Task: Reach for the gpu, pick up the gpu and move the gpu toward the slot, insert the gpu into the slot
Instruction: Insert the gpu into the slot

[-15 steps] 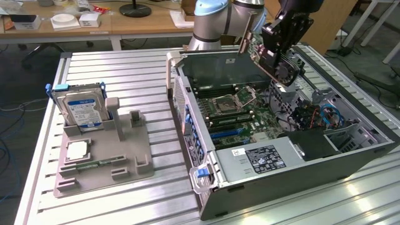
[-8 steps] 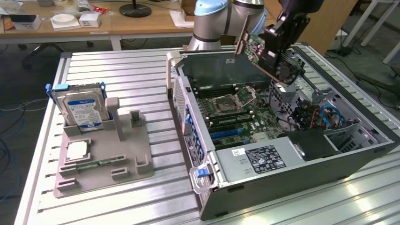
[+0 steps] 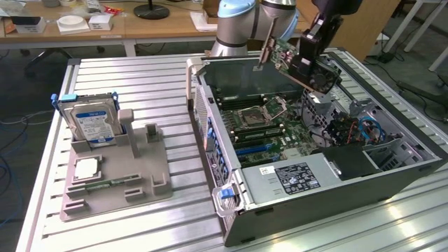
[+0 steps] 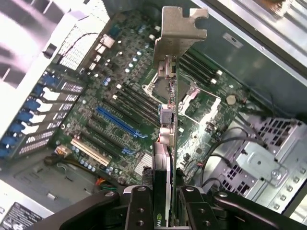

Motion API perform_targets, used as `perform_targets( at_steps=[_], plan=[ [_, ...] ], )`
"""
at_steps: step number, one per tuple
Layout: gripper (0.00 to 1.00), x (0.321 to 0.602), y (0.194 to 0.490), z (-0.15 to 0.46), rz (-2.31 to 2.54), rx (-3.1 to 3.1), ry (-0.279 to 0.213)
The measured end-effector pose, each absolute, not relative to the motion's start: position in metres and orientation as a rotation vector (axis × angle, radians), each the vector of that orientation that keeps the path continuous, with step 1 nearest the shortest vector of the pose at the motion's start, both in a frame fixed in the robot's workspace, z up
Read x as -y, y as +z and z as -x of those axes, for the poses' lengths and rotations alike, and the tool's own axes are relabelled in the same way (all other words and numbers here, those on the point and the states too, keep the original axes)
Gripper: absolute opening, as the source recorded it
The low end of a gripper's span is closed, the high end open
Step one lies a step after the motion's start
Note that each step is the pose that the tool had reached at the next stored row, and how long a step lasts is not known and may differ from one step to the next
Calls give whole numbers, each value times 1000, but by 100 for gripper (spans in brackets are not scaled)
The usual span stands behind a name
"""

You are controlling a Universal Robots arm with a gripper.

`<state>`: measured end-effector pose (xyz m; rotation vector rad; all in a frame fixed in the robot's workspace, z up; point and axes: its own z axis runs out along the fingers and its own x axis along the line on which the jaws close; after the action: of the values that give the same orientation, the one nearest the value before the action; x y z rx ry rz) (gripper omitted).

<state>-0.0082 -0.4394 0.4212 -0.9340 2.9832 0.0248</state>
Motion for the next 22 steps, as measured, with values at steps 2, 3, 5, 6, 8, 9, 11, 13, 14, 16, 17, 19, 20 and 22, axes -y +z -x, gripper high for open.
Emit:
perform_targets(
  at_steps=[2, 3, 5, 6, 8, 9, 11, 13, 14, 16, 17, 19, 20, 22],
  plan=[
    [27, 439, 421, 8, 990, -2965, 25],
    [27, 439, 421, 8, 1014, -2957, 25],
    [27, 439, 421, 8, 1070, -2938, 26],
    [27, 439, 421, 8, 1096, -2928, 26],
    [27, 439, 421, 8, 1149, -2908, 26],
    [27, 439, 421, 8, 1175, -2898, 27],
    [27, 439, 421, 8, 1228, -2877, 27],
    [27, 439, 421, 8, 1277, -2855, 27],
    [27, 439, 421, 8, 1302, -2844, 28],
    [27, 439, 421, 8, 1350, -2822, 28],
    [27, 439, 420, 8, 1377, -2809, 28],
    [27, 439, 420, 8, 1426, -2785, 29],
    [27, 439, 420, 8, 1451, -2772, 29],
    [27, 439, 420, 8, 1500, -2746, 29]
  ],
)
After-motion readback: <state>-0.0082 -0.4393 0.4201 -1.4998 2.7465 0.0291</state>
